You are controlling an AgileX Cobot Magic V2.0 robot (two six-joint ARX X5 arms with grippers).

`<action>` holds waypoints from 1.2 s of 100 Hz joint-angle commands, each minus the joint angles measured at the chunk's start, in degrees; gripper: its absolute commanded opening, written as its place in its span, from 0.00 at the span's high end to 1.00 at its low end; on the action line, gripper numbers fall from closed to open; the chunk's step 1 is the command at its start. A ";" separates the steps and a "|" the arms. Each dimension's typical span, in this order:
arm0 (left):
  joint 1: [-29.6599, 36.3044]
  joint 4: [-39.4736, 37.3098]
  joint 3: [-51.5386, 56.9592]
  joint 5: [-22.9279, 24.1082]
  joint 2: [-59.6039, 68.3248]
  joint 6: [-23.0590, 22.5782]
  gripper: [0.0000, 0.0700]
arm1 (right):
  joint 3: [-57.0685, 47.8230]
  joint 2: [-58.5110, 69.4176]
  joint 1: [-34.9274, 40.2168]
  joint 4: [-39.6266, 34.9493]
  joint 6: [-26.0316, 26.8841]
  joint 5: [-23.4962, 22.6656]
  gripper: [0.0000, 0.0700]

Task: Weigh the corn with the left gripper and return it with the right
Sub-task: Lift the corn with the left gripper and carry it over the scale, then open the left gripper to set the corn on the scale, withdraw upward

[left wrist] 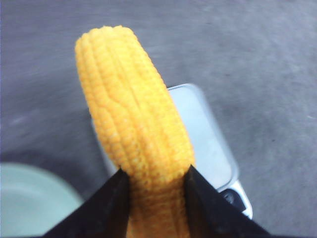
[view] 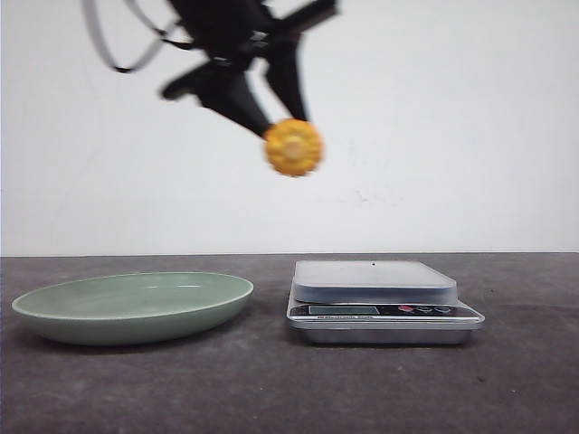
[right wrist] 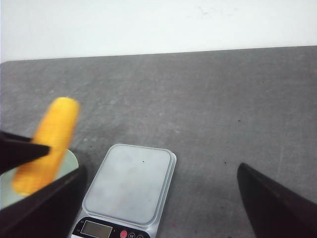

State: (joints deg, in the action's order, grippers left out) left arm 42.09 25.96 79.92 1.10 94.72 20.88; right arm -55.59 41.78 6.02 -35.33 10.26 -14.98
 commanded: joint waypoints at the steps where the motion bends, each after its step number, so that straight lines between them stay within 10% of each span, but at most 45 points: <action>1: 1.18 1.09 4.44 -0.48 4.63 -0.52 0.99 | -0.83 0.37 0.24 0.57 -0.63 -0.02 0.12; 53: 3.37 4.11 13.68 -1.49 21.88 0.57 0.98 | -0.83 0.37 0.55 0.46 -0.66 0.00 0.12; 75: 3.98 3.72 13.86 -1.60 21.90 0.59 0.32 | -0.83 0.37 0.55 0.31 -0.70 0.00 0.12; 120: 2.03 7.96 21.07 4.92 4.15 -8.22 0.31 | -0.83 0.44 0.79 0.13 -0.76 -0.02 0.12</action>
State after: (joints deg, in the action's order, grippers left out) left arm 44.91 34.54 98.59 3.84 103.94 16.27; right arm -55.59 41.78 6.44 -35.53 10.26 -14.98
